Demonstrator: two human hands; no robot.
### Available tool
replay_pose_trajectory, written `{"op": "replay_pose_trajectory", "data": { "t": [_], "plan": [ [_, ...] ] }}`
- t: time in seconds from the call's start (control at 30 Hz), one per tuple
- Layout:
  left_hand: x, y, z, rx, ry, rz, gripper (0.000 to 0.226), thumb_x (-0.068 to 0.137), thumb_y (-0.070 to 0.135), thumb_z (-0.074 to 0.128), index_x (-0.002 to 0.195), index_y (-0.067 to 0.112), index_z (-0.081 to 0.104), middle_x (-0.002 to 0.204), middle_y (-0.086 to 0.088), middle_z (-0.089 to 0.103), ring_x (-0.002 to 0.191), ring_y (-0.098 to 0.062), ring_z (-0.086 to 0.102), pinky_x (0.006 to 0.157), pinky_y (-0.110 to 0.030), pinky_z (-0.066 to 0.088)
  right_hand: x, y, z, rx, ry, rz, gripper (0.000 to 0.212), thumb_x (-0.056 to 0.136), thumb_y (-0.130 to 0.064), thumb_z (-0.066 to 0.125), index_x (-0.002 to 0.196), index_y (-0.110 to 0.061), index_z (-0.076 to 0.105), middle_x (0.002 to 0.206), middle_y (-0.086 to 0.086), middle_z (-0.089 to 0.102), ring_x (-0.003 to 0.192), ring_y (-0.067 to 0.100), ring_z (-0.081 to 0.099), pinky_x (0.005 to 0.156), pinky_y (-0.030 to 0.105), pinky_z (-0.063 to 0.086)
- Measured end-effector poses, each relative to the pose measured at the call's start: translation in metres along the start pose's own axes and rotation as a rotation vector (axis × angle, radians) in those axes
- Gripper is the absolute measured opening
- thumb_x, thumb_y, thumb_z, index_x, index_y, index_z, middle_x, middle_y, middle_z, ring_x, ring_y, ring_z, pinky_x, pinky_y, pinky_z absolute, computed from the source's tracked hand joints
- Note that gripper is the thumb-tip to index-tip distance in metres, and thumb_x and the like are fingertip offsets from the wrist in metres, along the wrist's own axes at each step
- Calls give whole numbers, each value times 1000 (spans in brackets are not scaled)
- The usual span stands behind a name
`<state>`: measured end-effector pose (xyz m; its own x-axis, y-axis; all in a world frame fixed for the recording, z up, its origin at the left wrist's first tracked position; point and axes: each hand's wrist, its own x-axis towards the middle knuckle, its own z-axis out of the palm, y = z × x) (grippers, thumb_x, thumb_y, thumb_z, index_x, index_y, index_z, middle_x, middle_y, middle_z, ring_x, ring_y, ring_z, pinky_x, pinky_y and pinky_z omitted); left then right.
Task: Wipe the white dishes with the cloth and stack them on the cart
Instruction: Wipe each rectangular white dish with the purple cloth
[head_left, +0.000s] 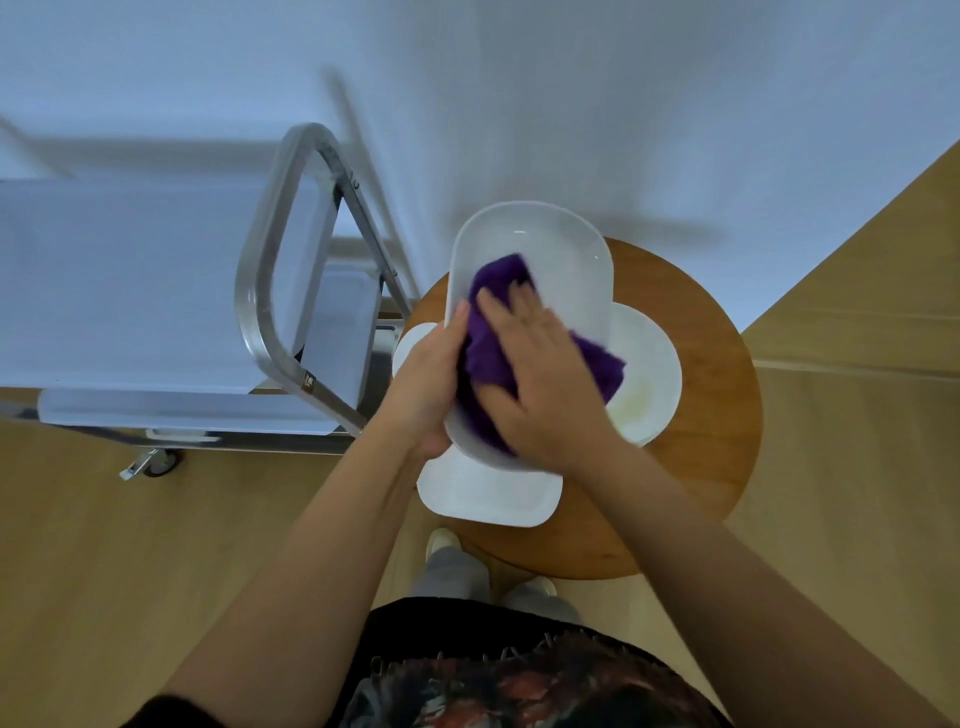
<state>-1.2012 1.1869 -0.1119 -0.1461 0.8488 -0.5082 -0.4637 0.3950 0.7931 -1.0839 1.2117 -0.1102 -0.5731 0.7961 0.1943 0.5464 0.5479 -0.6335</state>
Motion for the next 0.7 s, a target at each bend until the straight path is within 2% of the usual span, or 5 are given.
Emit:
{"op": "replay_pose_trajectory", "data": {
  "t": [0.13, 0.27, 0.43, 0.57, 0.7],
  "plan": [
    [-6, -2, -7, -117, 96, -74, 63, 81, 57, 55, 124, 12, 59, 114, -13, 69, 104, -27, 67, 83, -37, 55, -24, -8, 19, 150, -116, -12, 66, 85, -31, 45, 147, -19, 25, 154, 4, 27, 142, 15, 18, 109, 18, -1],
    [-4, 4, -16, -163, 166, -143, 54, 93, 54, 45, 127, 13, 55, 109, -12, 71, 96, -29, 70, 69, -37, 58, -53, 7, 13, 18, -276, -247, 78, 72, -31, 75, 140, -16, 40, 142, 6, 46, 130, 22, 42, 103, 24, 25],
    [-2, 10, -10, -187, 173, -228, 48, 97, 51, 39, 129, 18, 54, 107, -12, 71, 94, -32, 69, 68, -41, 59, -55, 10, 5, -97, 97, -254, 56, 59, -20, 86, 108, -1, 66, 96, 12, 71, 83, 29, 69, 69, 30, 54],
    [-5, 17, -27, -84, 62, -207, 80, 71, 76, 47, 123, 14, 54, 111, -11, 71, 96, -27, 70, 74, -47, 57, -37, 4, -19, 598, 197, 281, 51, 67, -8, 81, 99, -38, 54, 86, -27, 63, 86, 4, 63, 62, 12, 52],
    [-8, 3, -57, 245, 346, -49, 72, 80, 57, 62, 138, 20, 41, 136, -2, 54, 110, -19, 54, 73, -35, 52, -28, 28, -42, 1189, 196, 623, 48, 62, -11, 75, 103, -28, 56, 94, -4, 67, 89, 19, 66, 69, 35, 58]
  ]
}}
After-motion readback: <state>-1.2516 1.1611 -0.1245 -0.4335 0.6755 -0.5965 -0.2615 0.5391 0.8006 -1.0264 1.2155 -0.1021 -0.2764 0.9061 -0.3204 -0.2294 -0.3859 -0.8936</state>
